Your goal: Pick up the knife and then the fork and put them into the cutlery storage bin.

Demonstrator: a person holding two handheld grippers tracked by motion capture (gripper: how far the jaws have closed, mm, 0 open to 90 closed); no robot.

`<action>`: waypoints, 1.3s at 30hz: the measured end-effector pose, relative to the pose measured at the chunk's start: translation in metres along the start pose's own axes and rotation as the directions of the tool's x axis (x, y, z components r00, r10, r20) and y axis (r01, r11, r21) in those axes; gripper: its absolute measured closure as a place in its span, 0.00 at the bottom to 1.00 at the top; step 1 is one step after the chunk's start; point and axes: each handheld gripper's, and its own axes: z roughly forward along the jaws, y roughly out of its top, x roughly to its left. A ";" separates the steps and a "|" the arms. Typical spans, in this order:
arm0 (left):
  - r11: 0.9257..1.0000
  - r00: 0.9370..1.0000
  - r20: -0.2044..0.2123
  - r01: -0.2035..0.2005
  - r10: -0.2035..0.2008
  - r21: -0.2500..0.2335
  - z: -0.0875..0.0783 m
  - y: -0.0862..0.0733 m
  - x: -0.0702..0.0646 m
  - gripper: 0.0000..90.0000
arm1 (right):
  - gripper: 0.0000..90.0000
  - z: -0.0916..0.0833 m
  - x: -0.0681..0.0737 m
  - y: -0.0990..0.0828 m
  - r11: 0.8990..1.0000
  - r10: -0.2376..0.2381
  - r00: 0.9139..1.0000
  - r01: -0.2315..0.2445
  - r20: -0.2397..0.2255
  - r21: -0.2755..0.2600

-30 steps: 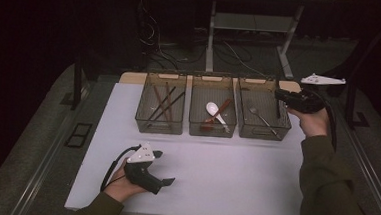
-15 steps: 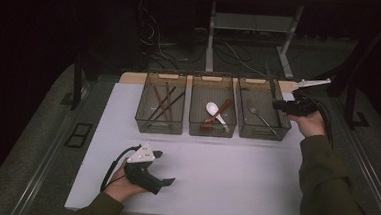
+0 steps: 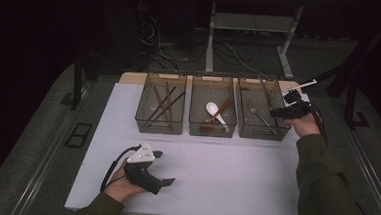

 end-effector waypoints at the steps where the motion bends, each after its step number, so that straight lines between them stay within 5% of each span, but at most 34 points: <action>1: 1.000 1.000 0.000 0.000 0.000 0.000 0.000 0.000 0.000 0.00 | 0.88 0.002 0.001 0.001 1.000 -0.002 1.000 0.002 -0.002 0.014; 16: 1.000 1.000 0.002 0.001 -0.001 -0.002 -0.001 0.000 0.000 0.00 | 0.88 0.026 0.015 0.017 0.984 -0.081 0.996 0.073 0.039 0.165; 25: 1.000 1.000 0.002 -0.001 0.001 0.001 0.000 0.000 0.000 0.00 | 0.76 0.018 0.015 0.018 0.993 -0.062 0.998 0.059 0.031 0.100; 39: 1.000 1.000 -0.003 0.009 -0.009 -0.005 -0.002 0.000 0.003 0.00 | 0.40 0.003 0.015 0.011 0.998 -0.008 1.000 0.009 0.019 -0.056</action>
